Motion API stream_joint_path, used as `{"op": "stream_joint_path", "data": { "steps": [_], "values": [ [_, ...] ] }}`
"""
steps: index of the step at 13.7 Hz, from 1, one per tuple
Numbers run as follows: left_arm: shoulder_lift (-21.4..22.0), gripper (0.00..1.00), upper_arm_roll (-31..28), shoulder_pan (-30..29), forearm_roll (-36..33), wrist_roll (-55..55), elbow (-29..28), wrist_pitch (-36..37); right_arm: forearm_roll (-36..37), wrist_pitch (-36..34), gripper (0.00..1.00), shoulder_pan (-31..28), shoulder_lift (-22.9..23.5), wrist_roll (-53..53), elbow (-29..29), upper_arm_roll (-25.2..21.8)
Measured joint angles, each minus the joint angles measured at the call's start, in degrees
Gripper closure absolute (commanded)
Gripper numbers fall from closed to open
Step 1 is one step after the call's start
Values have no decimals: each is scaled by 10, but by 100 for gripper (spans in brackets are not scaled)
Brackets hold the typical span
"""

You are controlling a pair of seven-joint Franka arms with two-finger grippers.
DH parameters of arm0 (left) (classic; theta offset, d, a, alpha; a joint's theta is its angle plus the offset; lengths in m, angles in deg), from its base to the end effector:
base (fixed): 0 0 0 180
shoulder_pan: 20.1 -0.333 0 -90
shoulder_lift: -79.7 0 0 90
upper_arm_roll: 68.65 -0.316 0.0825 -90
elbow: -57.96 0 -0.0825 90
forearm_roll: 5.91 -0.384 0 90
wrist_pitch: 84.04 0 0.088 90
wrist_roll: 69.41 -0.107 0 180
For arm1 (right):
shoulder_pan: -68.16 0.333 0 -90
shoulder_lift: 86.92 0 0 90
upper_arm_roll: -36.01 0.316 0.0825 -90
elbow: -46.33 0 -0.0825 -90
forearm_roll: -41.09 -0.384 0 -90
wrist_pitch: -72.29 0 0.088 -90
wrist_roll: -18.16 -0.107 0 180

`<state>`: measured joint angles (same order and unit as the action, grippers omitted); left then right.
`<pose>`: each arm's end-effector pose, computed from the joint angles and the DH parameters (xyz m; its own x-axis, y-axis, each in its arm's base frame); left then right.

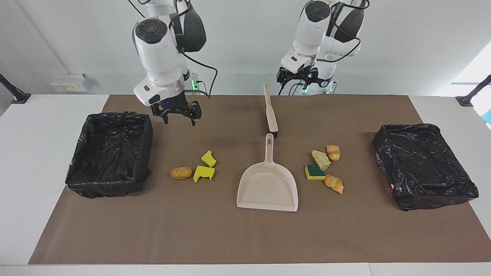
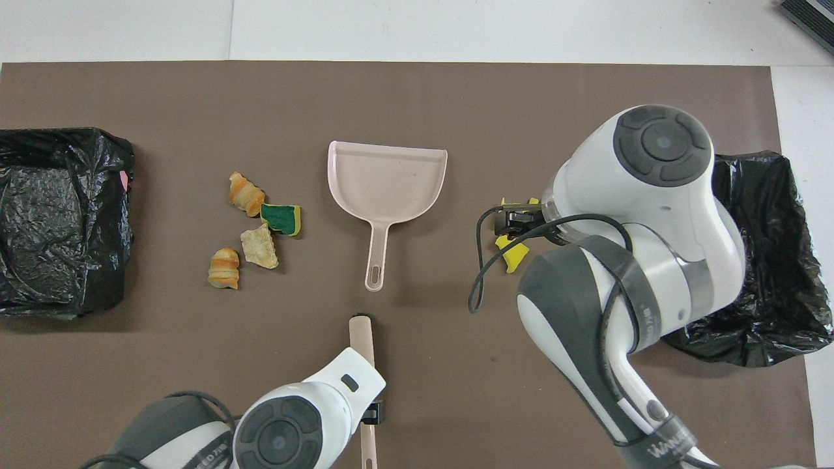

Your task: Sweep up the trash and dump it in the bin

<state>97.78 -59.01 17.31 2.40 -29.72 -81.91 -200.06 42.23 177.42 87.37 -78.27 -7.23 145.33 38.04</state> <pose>0.2850 -0.3191 0.4097 0.9909 -0.0459 -0.1262 -0.0479 -0.9988 -0.0126 0.5632 0.2161 0.4845 0.9971 -0.0675 -0.0338 -0.0665 -0.9973 0.0311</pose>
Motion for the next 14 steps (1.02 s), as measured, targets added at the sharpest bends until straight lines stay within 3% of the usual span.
{"op": "stream_joint_path", "data": {
  "steps": [3, 8, 9, 10, 11, 13, 14],
  "values": [
    [-15, 0, 0, 45, 0, 30, -53, -69, -1, 28, 0, 14, 3, -5, 28, 0],
    [-49, 0, -1, 67, 0, 47, -63, -116, -1, 58, 0, 37, 4, -35, 53, 0],
    [-51, 6, -1, 68, 0, 47, -63, -116, -1, 58, 0, 37, 4, -35, 53, -1],
    [-51, 24, -1, 68, 0, 47, -63, -116, -1, 58, 0, 37, 4, -35, 53, -1],
    [-51, 52, -1, 69, 0, 47, -63, -116, -1, 58, 0, 37, 4, -35, 53, -2],
    [-51, 99, -1, 70, 0, 45, -63, -115, -1, 58, 0, 37, 4, -35, 53, -2],
    [-51, 100, -1, 71, 0, 41, -63, -112, -1, 58, 0, 37, 4, -35, 53, -2]
  ]
}}
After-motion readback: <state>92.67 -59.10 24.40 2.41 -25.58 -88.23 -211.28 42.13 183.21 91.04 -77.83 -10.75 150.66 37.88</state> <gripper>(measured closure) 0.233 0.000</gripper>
